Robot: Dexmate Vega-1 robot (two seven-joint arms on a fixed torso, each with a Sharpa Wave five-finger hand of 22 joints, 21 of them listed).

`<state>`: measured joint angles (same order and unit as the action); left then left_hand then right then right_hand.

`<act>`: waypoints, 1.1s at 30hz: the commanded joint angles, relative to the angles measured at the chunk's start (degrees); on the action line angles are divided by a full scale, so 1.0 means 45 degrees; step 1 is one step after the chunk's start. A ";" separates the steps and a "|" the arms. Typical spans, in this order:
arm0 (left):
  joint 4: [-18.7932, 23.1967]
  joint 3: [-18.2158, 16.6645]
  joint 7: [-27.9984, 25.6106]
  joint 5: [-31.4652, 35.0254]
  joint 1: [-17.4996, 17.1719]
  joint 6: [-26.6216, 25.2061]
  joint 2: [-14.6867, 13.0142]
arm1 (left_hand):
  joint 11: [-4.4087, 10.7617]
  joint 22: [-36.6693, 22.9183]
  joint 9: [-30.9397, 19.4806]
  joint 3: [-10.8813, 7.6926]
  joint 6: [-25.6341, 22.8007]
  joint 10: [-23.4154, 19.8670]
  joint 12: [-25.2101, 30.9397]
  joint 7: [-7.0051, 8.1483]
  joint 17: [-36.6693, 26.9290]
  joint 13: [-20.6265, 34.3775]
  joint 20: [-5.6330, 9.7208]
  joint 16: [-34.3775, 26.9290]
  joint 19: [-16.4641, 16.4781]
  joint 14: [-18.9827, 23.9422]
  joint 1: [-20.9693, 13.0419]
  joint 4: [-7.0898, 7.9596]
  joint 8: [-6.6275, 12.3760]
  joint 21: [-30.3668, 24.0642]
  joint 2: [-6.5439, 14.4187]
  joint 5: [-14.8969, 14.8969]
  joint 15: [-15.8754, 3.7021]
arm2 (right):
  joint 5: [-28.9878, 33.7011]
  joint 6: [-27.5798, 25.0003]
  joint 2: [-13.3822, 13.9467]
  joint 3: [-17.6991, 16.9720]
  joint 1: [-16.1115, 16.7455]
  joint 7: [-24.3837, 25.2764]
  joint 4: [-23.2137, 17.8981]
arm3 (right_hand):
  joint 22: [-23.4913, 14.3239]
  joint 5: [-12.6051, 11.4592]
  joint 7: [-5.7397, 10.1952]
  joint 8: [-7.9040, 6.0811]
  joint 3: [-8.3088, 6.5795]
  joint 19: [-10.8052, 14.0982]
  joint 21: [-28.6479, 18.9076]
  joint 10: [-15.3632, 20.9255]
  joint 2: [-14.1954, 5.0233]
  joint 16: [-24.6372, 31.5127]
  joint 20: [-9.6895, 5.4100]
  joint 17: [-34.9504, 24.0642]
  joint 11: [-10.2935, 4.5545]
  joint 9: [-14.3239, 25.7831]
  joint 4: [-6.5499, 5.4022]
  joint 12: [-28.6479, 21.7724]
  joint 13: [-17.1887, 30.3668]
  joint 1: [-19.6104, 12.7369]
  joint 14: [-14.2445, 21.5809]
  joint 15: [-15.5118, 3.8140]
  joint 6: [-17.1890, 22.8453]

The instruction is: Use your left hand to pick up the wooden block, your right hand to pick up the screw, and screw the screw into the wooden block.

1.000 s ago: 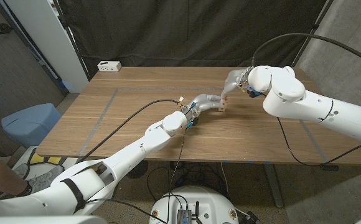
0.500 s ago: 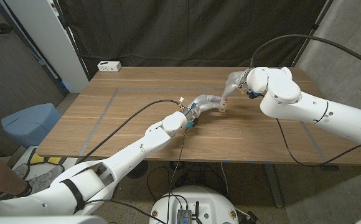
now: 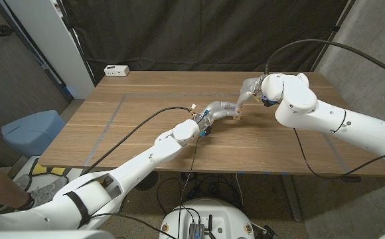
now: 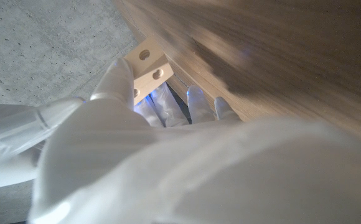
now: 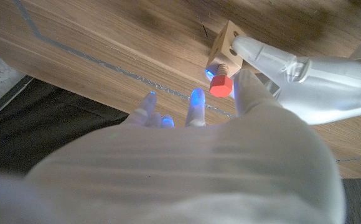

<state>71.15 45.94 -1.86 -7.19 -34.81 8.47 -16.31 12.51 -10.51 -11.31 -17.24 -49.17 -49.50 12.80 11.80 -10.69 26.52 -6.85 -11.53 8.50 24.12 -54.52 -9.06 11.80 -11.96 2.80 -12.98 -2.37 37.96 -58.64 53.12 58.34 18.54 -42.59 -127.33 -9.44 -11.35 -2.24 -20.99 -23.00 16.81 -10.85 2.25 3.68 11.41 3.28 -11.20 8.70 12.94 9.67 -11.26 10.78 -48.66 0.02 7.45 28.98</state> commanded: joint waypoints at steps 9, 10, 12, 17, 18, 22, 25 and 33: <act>-0.0036 0.0013 0.0013 -0.0003 0.0014 0.0001 0.0010 | -0.0015 -0.0035 -0.0027 -0.0029 -0.0521 -0.0086 0.0110 -0.0299 0.0001 0.0607 -0.0015 0.0016 0.0022 0.0105 -0.0009 0.0079 0.0101 -0.0010 0.0113 -0.0072 -0.0728 | 0.0746 0.0218 -0.0330 -0.0276 0.0278 -0.0371 0.0161 | -0.0047 0.0016 -0.0018 -0.0246 -0.0142 0.0224 -0.0071 0.0248 0.0052 0.0086 -0.0080 -0.0034 0.0000 0.0109 -0.0045 -0.0093 0.0058 -0.0152 0.0183 0.0026 0.0503; -0.0032 0.0008 0.0015 -0.0014 0.0011 -0.0006 0.0012 | -0.0016 -0.0035 -0.0027 -0.0030 -0.0518 -0.0084 0.0109 -0.0290 0.0002 0.0607 -0.0011 0.0018 0.0023 0.0104 -0.0013 0.0076 0.0099 -0.0010 0.0110 -0.0072 -0.0729 | 0.0748 0.0274 -0.0331 -0.0311 0.0304 -0.0372 0.0167 | -0.0047 0.0018 -0.0013 -0.0255 -0.0147 0.0240 -0.0075 0.0265 0.0052 0.0092 -0.0083 -0.0035 -0.0011 0.0113 -0.0045 -0.0097 0.0058 -0.0155 0.0201 0.0010 0.0522; -0.0027 0.0010 0.0015 -0.0011 0.0013 -0.0020 0.0010 | -0.0016 -0.0035 -0.0027 -0.0033 -0.0508 -0.0082 0.0109 -0.0292 0.0001 0.0608 -0.0016 0.0016 0.0025 0.0106 -0.0017 0.0076 0.0095 -0.0011 0.0118 -0.0073 -0.0724 | 0.0806 0.0291 -0.0370 -0.0356 0.0349 -0.0375 0.0185 | -0.0047 0.0022 -0.0015 -0.0308 -0.0170 0.0264 -0.0078 0.0302 0.0049 0.0101 -0.0098 -0.0038 -0.0006 0.0130 -0.0046 -0.0103 0.0059 -0.0172 0.0234 -0.0010 0.0636; -0.0037 0.0014 0.0025 -0.0019 0.0017 -0.0013 0.0017 | -0.0017 -0.0035 -0.0027 -0.0037 -0.0518 -0.0087 0.0111 -0.0296 0.0005 0.0611 -0.0016 0.0020 0.0023 0.0101 -0.0037 0.0063 0.0100 -0.0010 0.0111 -0.0074 -0.0709 | 0.0922 0.0417 -0.0444 -0.0438 0.0410 -0.0468 0.0257 | -0.0047 0.0033 0.0007 -0.0400 -0.0208 0.0333 -0.0091 0.0401 0.0055 0.0122 -0.0123 -0.0043 -0.0035 0.0162 -0.0048 -0.0122 0.0059 -0.0196 0.0316 -0.0036 0.0829; -0.0043 0.0014 0.0027 -0.0020 0.0019 -0.0009 0.0020 | -0.0017 -0.0035 -0.0027 -0.0038 -0.0519 -0.0089 0.0112 -0.0301 0.0004 0.0612 -0.0013 0.0021 0.0025 0.0096 -0.0038 0.0064 0.0100 -0.0011 0.0115 -0.0074 -0.0713 | 0.0958 0.0428 -0.0461 -0.0443 0.0416 -0.0494 0.0279 | -0.0048 0.0034 0.0024 -0.0420 -0.0217 0.0345 -0.0093 0.0401 0.0050 0.0124 -0.0133 -0.0044 -0.0042 0.0168 -0.0050 -0.0119 0.0059 -0.0202 0.0324 -0.0039 0.0872; -0.0041 0.0017 0.0041 -0.0027 0.0021 -0.0021 0.0020 | -0.0017 -0.0035 -0.0027 -0.0036 -0.0501 -0.0092 0.0111 -0.0292 0.0000 0.0610 0.0002 0.0021 0.0022 0.0092 -0.0023 0.0078 0.0093 -0.0010 0.0123 -0.0074 -0.0711 | 0.1074 0.0497 -0.0512 -0.0511 0.0493 -0.0510 0.0334 | -0.0048 0.0038 0.0052 -0.0528 -0.0270 0.0400 -0.0099 0.0454 0.0023 0.0127 -0.0124 -0.0050 -0.0062 0.0200 -0.0051 -0.0119 0.0058 -0.0244 0.0357 -0.0047 0.1096; -0.0048 0.0016 0.0054 -0.0042 0.0021 -0.0022 0.0025 | -0.0017 -0.0035 -0.0027 -0.0035 -0.0509 -0.0093 0.0112 -0.0304 -0.0001 0.0612 0.0001 0.0008 0.0021 0.0124 -0.0019 0.0080 0.0096 -0.0009 0.0124 -0.0075 -0.0701 | 0.1151 0.0555 -0.0557 -0.0554 0.0540 -0.0540 0.0396 | -0.0049 0.0040 0.0092 -0.0574 -0.0312 0.0456 -0.0111 0.0516 0.0003 0.0142 -0.0163 -0.0053 -0.0081 0.0222 -0.0045 -0.0129 0.0058 -0.0288 0.0411 -0.0079 0.1175; -0.0123 0.0039 0.0096 -0.0042 0.0061 -0.0003 0.0052 | -0.0018 -0.0035 -0.0027 -0.0042 -0.0506 -0.0082 0.0105 -0.0312 -0.0001 0.0610 -0.0008 0.0011 0.0022 0.0120 -0.0031 0.0077 0.0095 -0.0010 0.0131 -0.0079 -0.0699 | 0.1387 0.0621 -0.0668 -0.0654 0.0694 -0.0618 0.0525 | -0.0049 0.0056 0.0203 -0.0749 -0.0438 0.0592 -0.0130 0.0653 -0.0049 0.0167 -0.0177 -0.0059 -0.0118 0.0287 -0.0016 -0.0138 0.0057 -0.0444 0.0537 -0.0164 0.1495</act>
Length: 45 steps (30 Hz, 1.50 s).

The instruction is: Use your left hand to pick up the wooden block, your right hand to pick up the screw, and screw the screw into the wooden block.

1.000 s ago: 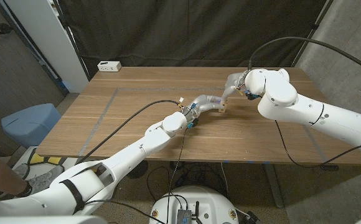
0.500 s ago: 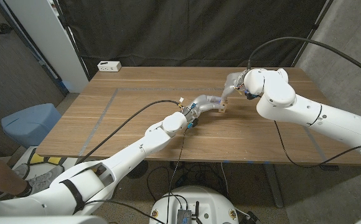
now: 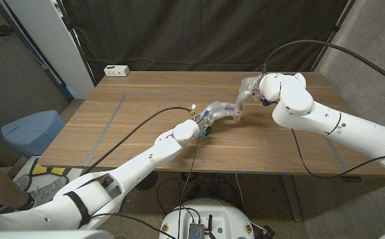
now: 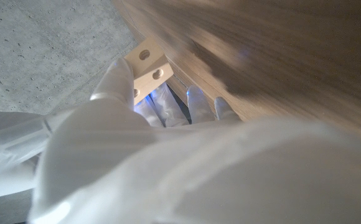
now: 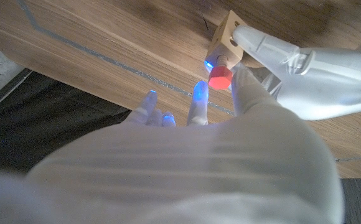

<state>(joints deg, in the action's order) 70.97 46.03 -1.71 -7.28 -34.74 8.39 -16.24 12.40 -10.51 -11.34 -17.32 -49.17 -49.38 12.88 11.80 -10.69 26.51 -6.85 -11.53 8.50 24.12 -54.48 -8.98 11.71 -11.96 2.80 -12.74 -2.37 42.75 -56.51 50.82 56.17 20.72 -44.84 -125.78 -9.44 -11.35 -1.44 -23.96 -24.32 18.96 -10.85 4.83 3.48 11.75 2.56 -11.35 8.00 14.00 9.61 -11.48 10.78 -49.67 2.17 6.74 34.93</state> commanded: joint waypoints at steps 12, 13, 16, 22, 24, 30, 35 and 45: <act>-0.0215 0.0040 0.0127 -0.0050 0.0112 0.0027 0.0094 | 0.0008 -0.0035 -0.0022 -0.0026 -0.0548 -0.0112 0.0088 -0.0325 0.0003 0.0612 -0.0013 0.0014 0.0017 0.0128 -0.0041 0.0057 0.0131 -0.0008 0.0121 -0.0135 -0.0705 | 0.0551 0.0275 -0.0291 -0.0392 0.0457 -0.0090 0.0298 | -0.0051 0.0098 0.0214 -0.0374 -0.0271 0.0236 -0.0127 0.0293 -0.0068 0.0115 -0.0041 -0.0051 -0.0039 0.0155 -0.0039 -0.0102 0.0056 -0.0296 0.0195 -0.0102 0.0672; -0.0228 0.0042 0.0132 -0.0050 0.0120 0.0028 0.0098 | 0.0008 -0.0035 -0.0022 -0.0026 -0.0548 -0.0112 0.0088 -0.0325 0.0003 0.0612 -0.0009 0.0014 0.0021 0.0129 -0.0040 0.0057 0.0131 -0.0009 0.0120 -0.0135 -0.0703 | 0.0566 0.0305 -0.0296 -0.0413 0.0478 -0.0068 0.0306 | -0.0051 0.0100 0.0213 -0.0378 -0.0274 0.0242 -0.0128 0.0299 -0.0070 0.0117 -0.0051 -0.0052 -0.0044 0.0158 -0.0041 -0.0102 0.0056 -0.0297 0.0203 -0.0105 0.0676; -0.0267 0.0044 0.0130 -0.0047 0.0135 0.0052 0.0112 | 0.0008 -0.0035 -0.0022 -0.0032 -0.0527 -0.0114 0.0089 -0.0327 0.0001 0.0614 -0.0014 0.0014 0.0020 0.0126 -0.0046 0.0058 0.0123 -0.0009 0.0133 -0.0138 -0.0691 | 0.0601 0.0379 -0.0327 -0.0467 0.0521 -0.0053 0.0336 | -0.0052 0.0109 0.0259 -0.0455 -0.0313 0.0308 -0.0139 0.0382 -0.0100 0.0133 -0.0049 -0.0062 -0.0092 0.0190 -0.0052 -0.0114 0.0055 -0.0314 0.0263 -0.0155 0.0797; -0.0314 0.0047 0.0135 -0.0042 0.0153 0.0092 0.0122 | 0.0007 -0.0035 -0.0022 -0.0032 -0.0505 -0.0122 0.0093 -0.0325 0.0004 0.0618 -0.0013 0.0014 0.0018 0.0132 -0.0050 0.0054 0.0114 -0.0008 0.0123 -0.0139 -0.0683 | 0.0755 0.0417 -0.0390 -0.0539 0.0606 -0.0052 0.0376 | -0.0052 0.0128 0.0354 -0.0613 -0.0374 0.0392 -0.0142 0.0482 -0.0132 0.0157 -0.0091 -0.0076 -0.0177 0.0247 -0.0065 -0.0112 0.0055 -0.0341 0.0369 -0.0247 0.1054; -0.0325 0.0041 0.0141 -0.0057 0.0153 0.0103 0.0129 | 0.0007 -0.0035 -0.0022 -0.0032 -0.0524 -0.0121 0.0093 -0.0315 0.0001 0.0619 -0.0015 0.0014 0.0017 0.0128 -0.0043 0.0062 0.0122 -0.0008 0.0134 -0.0140 -0.0686 | 0.0789 0.0420 -0.0411 -0.0571 0.0638 -0.0062 0.0382 | -0.0052 0.0135 0.0396 -0.0659 -0.0384 0.0444 -0.0154 0.0512 -0.0124 0.0158 -0.0126 -0.0077 -0.0185 0.0264 -0.0063 -0.0112 0.0054 -0.0346 0.0388 -0.0265 0.1129; -0.0302 0.0036 0.0134 -0.0054 0.0141 0.0097 0.0112 | 0.0007 -0.0035 -0.0022 -0.0031 -0.0534 -0.0123 0.0094 -0.0327 0.0004 0.0621 -0.0011 0.0018 0.0021 0.0127 -0.0048 0.0055 0.0125 -0.0009 0.0122 -0.0142 -0.0690 | 0.0883 0.0451 -0.0436 -0.0658 0.0752 -0.0070 0.0368 | -0.0053 0.0149 0.0507 -0.0808 -0.0444 0.0519 -0.0153 0.0656 -0.0151 0.0171 -0.0160 -0.0087 -0.0267 0.0318 -0.0062 -0.0129 0.0053 -0.0386 0.0470 -0.0326 0.1363; -0.0244 0.0036 0.0141 -0.0059 0.0113 0.0074 0.0086 | 0.0008 -0.0035 -0.0022 -0.0033 -0.0496 -0.0113 0.0088 -0.0332 0.0003 0.0620 -0.0007 0.0015 0.0022 0.0132 -0.0053 0.0054 0.0109 -0.0010 0.0126 -0.0143 -0.0700 | 0.0972 0.0468 -0.0443 -0.0729 0.0857 -0.0059 0.0331 | -0.0053 0.0158 0.0545 -0.0908 -0.0490 0.0579 -0.0156 0.0747 -0.0187 0.0186 -0.0171 -0.0097 -0.0332 0.0357 -0.0071 -0.0134 0.0053 -0.0407 0.0540 -0.0367 0.1512; -0.0090 0.0035 0.0118 -0.0033 0.0051 0.0035 0.0023 | 0.0007 -0.0035 -0.0022 -0.0036 -0.0513 -0.0104 0.0084 -0.0328 0.0001 0.0622 0.0001 0.0021 0.0028 0.0119 -0.0053 0.0058 0.0116 -0.0012 0.0130 -0.0145 -0.0700 | 0.1200 0.0477 -0.0497 -0.0805 0.0992 -0.0133 0.0298 | -0.0053 0.0173 0.0599 -0.1062 -0.0543 0.0663 -0.0153 0.0912 -0.0208 0.0215 -0.0190 -0.0109 -0.0371 0.0421 -0.0086 -0.0146 0.0051 -0.0410 0.0679 -0.0469 0.1725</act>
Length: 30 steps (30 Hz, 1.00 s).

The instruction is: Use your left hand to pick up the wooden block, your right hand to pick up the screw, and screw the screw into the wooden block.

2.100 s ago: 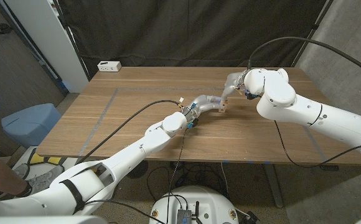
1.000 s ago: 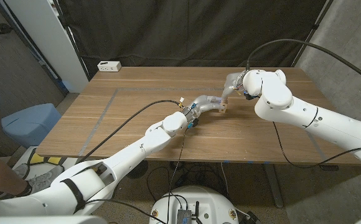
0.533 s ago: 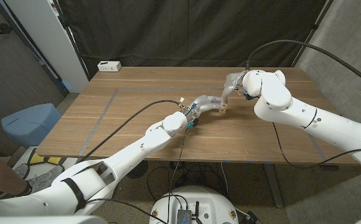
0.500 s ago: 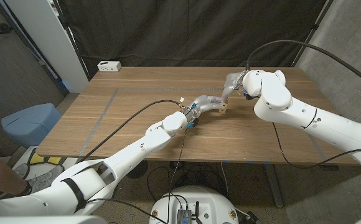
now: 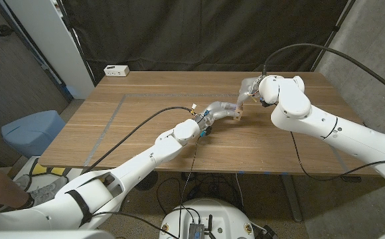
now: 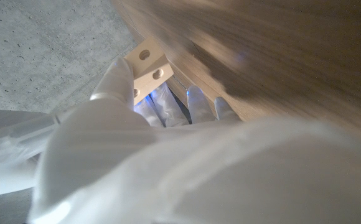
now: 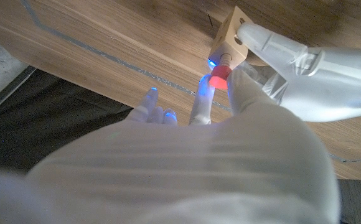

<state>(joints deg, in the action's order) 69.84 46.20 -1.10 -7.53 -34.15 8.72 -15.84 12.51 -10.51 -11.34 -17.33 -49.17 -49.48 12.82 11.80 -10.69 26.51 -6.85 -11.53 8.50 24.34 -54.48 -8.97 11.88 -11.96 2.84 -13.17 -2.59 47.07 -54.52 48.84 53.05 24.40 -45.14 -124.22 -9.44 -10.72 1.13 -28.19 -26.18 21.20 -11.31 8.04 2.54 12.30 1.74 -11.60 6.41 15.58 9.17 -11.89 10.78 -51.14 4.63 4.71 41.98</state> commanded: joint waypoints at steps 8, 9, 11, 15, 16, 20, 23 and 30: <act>0.0239 -0.0003 -0.0004 0.0031 -0.0105 -0.0050 -0.0102 | -0.0020 -0.0036 -0.0024 -0.0041 -0.0494 -0.0094 0.0101 -0.0343 0.0000 0.0624 -0.0020 0.0018 0.0035 0.0081 -0.0050 0.0063 0.0070 -0.0015 0.0135 -0.0054 -0.0614 | 0.0423 0.0038 -0.0101 -0.0198 0.0340 -0.0046 -0.0111 | -0.0053 0.0047 0.0104 -0.0295 -0.0163 0.0307 -0.0067 0.0454 0.0005 0.0121 -0.0068 -0.0058 -0.0162 0.0087 -0.0007 -0.0092 0.0050 -0.0052 0.0294 -0.0129 0.0489; 0.0247 -0.0004 0.0007 0.0023 -0.0106 -0.0064 -0.0103 | -0.0020 -0.0036 -0.0024 -0.0043 -0.0505 -0.0094 0.0101 -0.0341 0.0001 0.0624 -0.0023 0.0020 0.0046 0.0077 -0.0052 0.0062 0.0074 -0.0019 0.0136 -0.0056 -0.0625 | 0.0484 0.0004 -0.0116 -0.0191 0.0351 -0.0058 -0.0115 | -0.0053 0.0049 0.0123 -0.0306 -0.0166 0.0322 -0.0068 0.0485 0.0005 0.0123 -0.0087 -0.0058 -0.0195 0.0083 -0.0011 -0.0097 0.0049 -0.0046 0.0309 -0.0141 0.0514; 0.0243 -0.0002 0.0015 0.0022 -0.0104 -0.0050 -0.0102 | -0.0019 -0.0036 -0.0024 -0.0048 -0.0502 -0.0098 0.0102 -0.0343 0.0003 0.0625 -0.0018 0.0021 0.0051 0.0078 -0.0063 0.0055 0.0073 -0.0021 0.0137 -0.0058 -0.0624 | 0.0532 0.0016 -0.0121 -0.0231 0.0416 -0.0006 -0.0140 | -0.0053 0.0055 0.0134 -0.0355 -0.0174 0.0407 -0.0085 0.0552 0.0002 0.0144 -0.0141 -0.0060 -0.0217 0.0067 -0.0022 -0.0098 0.0048 -0.0026 0.0392 -0.0221 0.0636; 0.0259 -0.0005 0.0023 0.0015 -0.0108 -0.0077 -0.0107 | -0.0020 -0.0036 -0.0024 -0.0064 -0.0515 -0.0098 0.0103 -0.0337 0.0003 0.0627 -0.0021 0.0020 0.0065 0.0083 -0.0086 0.0046 0.0078 -0.0026 0.0151 -0.0065 -0.0612 | 0.0644 0.0010 -0.0146 -0.0260 0.0463 -0.0065 -0.0139 | -0.0052 0.0061 0.0179 -0.0454 -0.0180 0.0477 -0.0088 0.0682 -0.0003 0.0154 -0.0189 -0.0058 -0.0295 0.0044 -0.0036 -0.0113 0.0045 0.0001 0.0470 -0.0272 0.0889; 0.0263 -0.0005 0.0032 0.0011 -0.0108 -0.0083 -0.0110 | -0.0022 -0.0036 -0.0024 -0.0068 -0.0482 -0.0093 0.0101 -0.0308 0.0004 0.0628 -0.0015 0.0021 0.0075 0.0082 -0.0097 0.0041 0.0065 -0.0030 0.0155 -0.0067 -0.0613 | 0.0663 0.0024 -0.0152 -0.0275 0.0486 -0.0052 -0.0134 | -0.0052 0.0063 0.0169 -0.0472 -0.0178 0.0489 -0.0088 0.0698 -0.0020 0.0158 -0.0190 -0.0061 -0.0301 0.0039 -0.0051 -0.0113 0.0045 0.0018 0.0479 -0.0280 0.0937; 0.0279 -0.0013 0.0014 0.0015 -0.0115 -0.0108 -0.0120 | -0.0025 -0.0036 -0.0024 -0.0077 -0.0481 -0.0073 0.0091 -0.0328 0.0002 0.0626 -0.0014 0.0021 0.0085 0.0085 -0.0090 0.0050 0.0065 -0.0033 0.0167 -0.0073 -0.0621 | 0.0846 -0.0002 -0.0205 -0.0259 0.0519 -0.0109 -0.0086 | -0.0052 0.0080 0.0165 -0.0577 -0.0134 0.0587 -0.0086 0.0870 -0.0047 0.0199 -0.0207 -0.0055 -0.0437 -0.0005 -0.0104 -0.0119 0.0040 0.0121 0.0651 -0.0406 0.1228; 0.0258 -0.0010 0.0030 0.0012 -0.0103 -0.0101 -0.0117 | -0.0026 -0.0036 -0.0024 -0.0085 -0.0501 -0.0071 0.0089 -0.0352 0.0004 0.0625 -0.0017 0.0021 0.0081 0.0093 -0.0097 0.0047 0.0074 -0.0031 0.0171 -0.0078 -0.0610 | 0.1010 -0.0003 -0.0253 -0.0233 0.0530 -0.0168 -0.0043 | -0.0051 0.0088 0.0186 -0.0634 -0.0104 0.0656 -0.0089 0.1016 -0.0065 0.0205 -0.0259 -0.0046 -0.0481 -0.0034 -0.0127 -0.0140 0.0038 0.0178 0.0712 -0.0487 0.1400; 0.0199 -0.0010 0.0107 -0.0032 -0.0077 -0.0087 -0.0110 | -0.0023 -0.0036 -0.0025 -0.0107 -0.0485 -0.0074 0.0088 -0.0355 0.0006 0.0622 -0.0019 0.0025 0.0084 0.0092 -0.0115 0.0043 0.0068 -0.0030 0.0189 -0.0091 -0.0592 | 0.1431 0.0000 -0.0387 -0.0185 0.0590 -0.0352 0.0116 | -0.0051 0.0102 0.0218 -0.0731 -0.0046 0.0788 -0.0095 0.1241 -0.0143 0.0228 -0.0326 -0.0041 -0.0594 -0.0092 -0.0196 -0.0155 0.0032 0.0319 0.0843 -0.0620 0.1709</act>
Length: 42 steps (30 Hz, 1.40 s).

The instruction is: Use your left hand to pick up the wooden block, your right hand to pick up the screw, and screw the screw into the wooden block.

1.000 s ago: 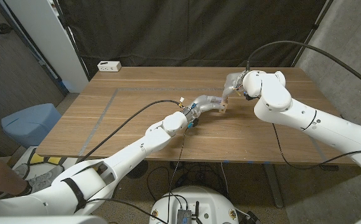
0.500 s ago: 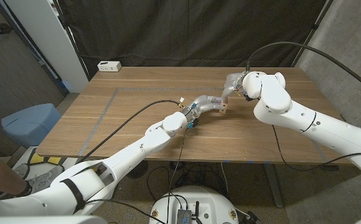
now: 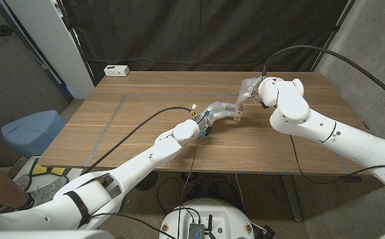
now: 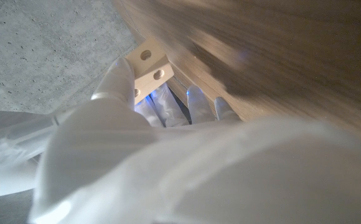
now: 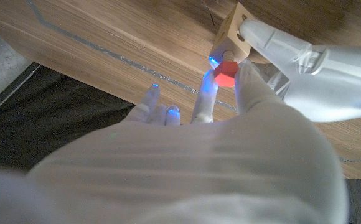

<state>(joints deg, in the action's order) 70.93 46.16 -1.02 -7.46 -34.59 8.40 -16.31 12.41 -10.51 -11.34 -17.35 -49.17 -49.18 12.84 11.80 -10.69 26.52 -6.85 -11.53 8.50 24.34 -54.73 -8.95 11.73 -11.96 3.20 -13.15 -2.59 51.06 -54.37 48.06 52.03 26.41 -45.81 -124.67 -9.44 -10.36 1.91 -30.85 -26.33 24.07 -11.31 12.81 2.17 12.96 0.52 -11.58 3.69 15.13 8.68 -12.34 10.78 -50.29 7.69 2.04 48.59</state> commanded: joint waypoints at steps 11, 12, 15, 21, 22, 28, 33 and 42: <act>-0.0046 0.0003 0.0186 -0.0088 0.0034 -0.0024 -0.0030 | -0.0004 -0.0035 -0.0023 -0.0132 -0.0527 -0.0144 0.0090 -0.0379 0.0008 0.0631 -0.0017 0.0030 0.0085 0.0104 -0.0074 0.0036 0.0119 -0.0029 0.0127 -0.0113 -0.0590 | 0.0894 0.0107 -0.0382 -0.0176 0.0400 -0.0249 0.0346 | -0.0051 0.0025 0.0027 -0.0231 0.0074 0.0339 -0.0102 0.0503 -0.0242 0.0168 -0.0113 -0.0054 -0.0087 -0.0075 -0.0224 -0.0075 0.0026 0.0407 0.0463 -0.0192 0.0587; -0.0045 0.0003 0.0194 -0.0093 0.0033 -0.0023 -0.0031 | -0.0005 -0.0035 -0.0022 -0.0135 -0.0514 -0.0141 0.0088 -0.0379 0.0009 0.0630 -0.0018 0.0029 0.0084 0.0106 -0.0076 0.0035 0.0113 -0.0028 0.0128 -0.0115 -0.0590 | 0.0947 0.0087 -0.0411 -0.0189 0.0421 -0.0250 0.0358 | -0.0052 0.0026 0.0012 -0.0239 0.0079 0.0350 -0.0099 0.0529 -0.0273 0.0177 -0.0117 -0.0057 -0.0097 -0.0084 -0.0242 -0.0074 0.0026 0.0437 0.0494 -0.0216 0.0622; -0.0047 0.0004 0.0202 -0.0098 0.0032 -0.0016 -0.0032 | -0.0006 -0.0035 -0.0022 -0.0139 -0.0507 -0.0140 0.0088 -0.0376 0.0014 0.0631 -0.0019 0.0030 0.0093 0.0118 -0.0082 0.0026 0.0110 -0.0031 0.0113 -0.0118 -0.0591 | 0.1102 0.0107 -0.0446 -0.0212 0.0462 -0.0296 0.0381 | -0.0052 0.0025 -0.0013 -0.0250 0.0097 0.0393 -0.0096 0.0612 -0.0376 0.0188 -0.0127 -0.0070 -0.0147 -0.0111 -0.0310 -0.0073 0.0024 0.0550 0.0534 -0.0239 0.0696; -0.0075 0.0013 0.0222 -0.0099 0.0040 0.0003 -0.0022 | -0.0007 -0.0036 -0.0021 -0.0145 -0.0518 -0.0143 0.0087 -0.0357 0.0017 0.0628 -0.0021 0.0037 0.0089 0.0112 -0.0091 0.0020 0.0113 -0.0029 0.0103 -0.0120 -0.0576 | 0.1337 0.0154 -0.0505 -0.0324 0.0593 -0.0387 0.0382 | -0.0053 0.0035 -0.0042 -0.0280 0.0162 0.0461 -0.0088 0.0775 -0.0493 0.0210 -0.0155 -0.0080 -0.0132 -0.0166 -0.0416 -0.0078 0.0021 0.0781 0.0640 -0.0264 0.0881; -0.0073 0.0016 0.0222 -0.0095 0.0042 0.0000 -0.0023 | -0.0008 -0.0036 -0.0021 -0.0154 -0.0506 -0.0138 0.0085 -0.0367 0.0007 0.0628 -0.0030 0.0039 0.0087 0.0094 -0.0073 0.0045 0.0108 -0.0028 0.0141 -0.0124 -0.0565 | 0.1352 0.0177 -0.0514 -0.0356 0.0619 -0.0390 0.0382 | -0.0053 0.0036 -0.0049 -0.0289 0.0172 0.0465 -0.0084 0.0788 -0.0506 0.0208 -0.0150 -0.0079 -0.0148 -0.0175 -0.0427 -0.0074 0.0021 0.0811 0.0644 -0.0285 0.0924; -0.0049 0.0035 0.0200 -0.0034 0.0063 0.0000 -0.0031 | -0.0006 -0.0036 -0.0021 -0.0172 -0.0523 -0.0133 0.0076 -0.0371 0.0013 0.0618 -0.0034 0.0039 0.0098 0.0116 -0.0075 0.0041 0.0114 -0.0032 0.0138 -0.0134 -0.0573 | 0.1679 0.0258 -0.0627 -0.0387 0.0664 -0.0554 0.0492 | -0.0053 0.0040 -0.0030 -0.0318 0.0257 0.0528 -0.0069 0.0927 -0.0577 0.0208 -0.0156 -0.0068 -0.0193 -0.0247 -0.0490 -0.0059 0.0017 0.1038 0.0737 -0.0355 0.1155; -0.0074 0.0034 0.0196 -0.0033 0.0076 0.0001 -0.0014 | -0.0008 -0.0036 -0.0020 -0.0190 -0.0520 -0.0129 0.0073 -0.0371 0.0015 0.0617 -0.0044 0.0045 0.0100 0.0114 -0.0084 0.0036 0.0112 -0.0032 0.0144 -0.0143 -0.0578 | 0.1899 0.0315 -0.0736 -0.0470 0.0727 -0.0698 0.0579 | -0.0054 0.0035 -0.0051 -0.0349 0.0331 0.0629 -0.0075 0.1084 -0.0675 0.0219 -0.0194 -0.0069 -0.0208 -0.0313 -0.0578 -0.0062 0.0014 0.1276 0.0831 -0.0401 0.1389; -0.0194 0.0055 0.0226 -0.0028 0.0137 0.0048 0.0047 | -0.0010 -0.0036 -0.0019 -0.0213 -0.0526 -0.0133 0.0077 -0.0381 0.0017 0.0622 -0.0022 0.0046 0.0109 0.0131 -0.0073 0.0043 0.0114 -0.0034 0.0149 -0.0159 -0.0581 | 0.2465 0.0521 -0.0954 -0.0512 0.0760 -0.1007 0.0846 | -0.0055 0.0033 -0.0080 -0.0407 0.0488 0.0761 -0.0070 0.1320 -0.0719 0.0220 -0.0212 -0.0048 -0.0281 -0.0430 -0.0661 -0.0054 0.0008 0.1656 0.0990 -0.0446 0.1829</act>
<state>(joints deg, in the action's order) 70.51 46.29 -0.10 -7.73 -34.25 8.41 -16.34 12.33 -10.51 -11.34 -17.63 -49.17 -49.34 12.88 11.80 -10.69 26.51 -6.85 -11.53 8.50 24.33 -55.12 -9.13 11.88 -11.96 3.25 -13.65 -2.58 59.33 -52.88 44.89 50.03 29.55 -48.81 -122.08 -9.44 -10.14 1.56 -32.55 -24.29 26.72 -11.31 18.13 -1.06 13.58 -0.32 -11.71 2.46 13.29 5.81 -12.34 10.66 -43.57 11.58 0.00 56.13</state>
